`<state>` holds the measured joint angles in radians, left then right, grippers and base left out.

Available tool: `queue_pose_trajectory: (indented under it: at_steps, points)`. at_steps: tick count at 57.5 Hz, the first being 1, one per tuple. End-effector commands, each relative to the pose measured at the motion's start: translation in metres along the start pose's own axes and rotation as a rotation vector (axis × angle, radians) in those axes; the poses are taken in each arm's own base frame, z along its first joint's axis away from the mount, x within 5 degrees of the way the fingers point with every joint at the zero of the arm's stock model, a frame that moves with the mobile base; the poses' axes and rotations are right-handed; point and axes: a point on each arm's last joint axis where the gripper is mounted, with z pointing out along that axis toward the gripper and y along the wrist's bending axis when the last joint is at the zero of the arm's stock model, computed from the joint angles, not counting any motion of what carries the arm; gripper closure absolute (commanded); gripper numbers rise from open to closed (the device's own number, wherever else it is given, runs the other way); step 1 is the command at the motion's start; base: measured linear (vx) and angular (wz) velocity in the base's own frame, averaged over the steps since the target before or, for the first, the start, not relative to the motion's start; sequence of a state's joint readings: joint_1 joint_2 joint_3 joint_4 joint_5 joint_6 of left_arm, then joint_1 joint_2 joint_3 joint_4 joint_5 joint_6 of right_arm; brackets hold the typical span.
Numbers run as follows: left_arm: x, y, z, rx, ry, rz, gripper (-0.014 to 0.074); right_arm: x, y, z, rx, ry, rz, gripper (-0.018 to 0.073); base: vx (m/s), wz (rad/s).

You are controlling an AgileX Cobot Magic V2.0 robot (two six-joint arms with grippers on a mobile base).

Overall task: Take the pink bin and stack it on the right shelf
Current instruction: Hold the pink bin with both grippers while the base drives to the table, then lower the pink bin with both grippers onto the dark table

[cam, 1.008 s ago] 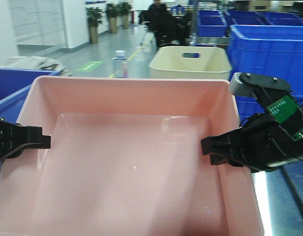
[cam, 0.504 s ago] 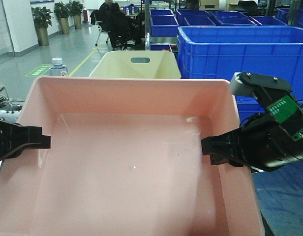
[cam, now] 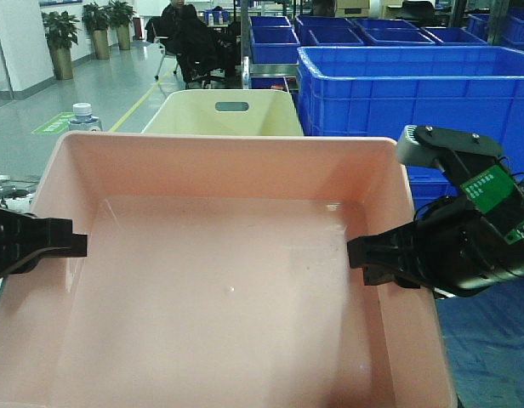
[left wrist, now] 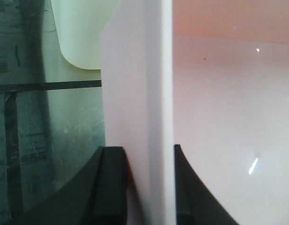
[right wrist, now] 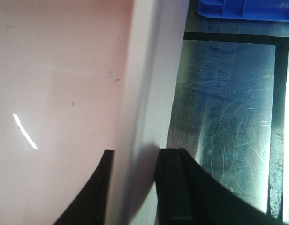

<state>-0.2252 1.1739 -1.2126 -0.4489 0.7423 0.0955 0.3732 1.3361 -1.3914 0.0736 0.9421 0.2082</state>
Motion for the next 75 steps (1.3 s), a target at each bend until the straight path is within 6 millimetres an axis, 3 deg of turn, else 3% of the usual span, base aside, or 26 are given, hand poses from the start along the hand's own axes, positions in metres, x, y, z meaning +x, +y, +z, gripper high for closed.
queue_pose_trajectory:
  at_steps: [1,27,43,67,75]
  points:
    - [-0.020,-0.020,-0.022,0.114,-0.168,-0.088,0.0598,-0.014,0.004,-0.017,-0.037,-0.142,0.007,0.0568,0.00,-0.01]
    - [-0.020,-0.018,-0.018,0.103,-0.165,-0.083,0.0598,-0.021,0.005,-0.014,-0.049,-0.208,0.008,0.0568,0.00,0.00]
    - [-0.015,-0.002,0.028,0.056,-0.043,-0.105,0.0598,-0.022,0.004,-0.008,-0.040,-0.194,0.004,0.0568,0.00,0.00]
    - [-0.001,0.025,0.099,-0.009,0.092,-0.163,0.0596,-0.020,-0.012,0.073,0.118,-0.033,-0.099,0.0564,0.00,0.00]
    - [0.003,0.031,0.114,-0.026,0.106,-0.177,0.0593,-0.016,-0.014,0.096,0.124,0.021,-0.086,0.0559,0.00,0.00]
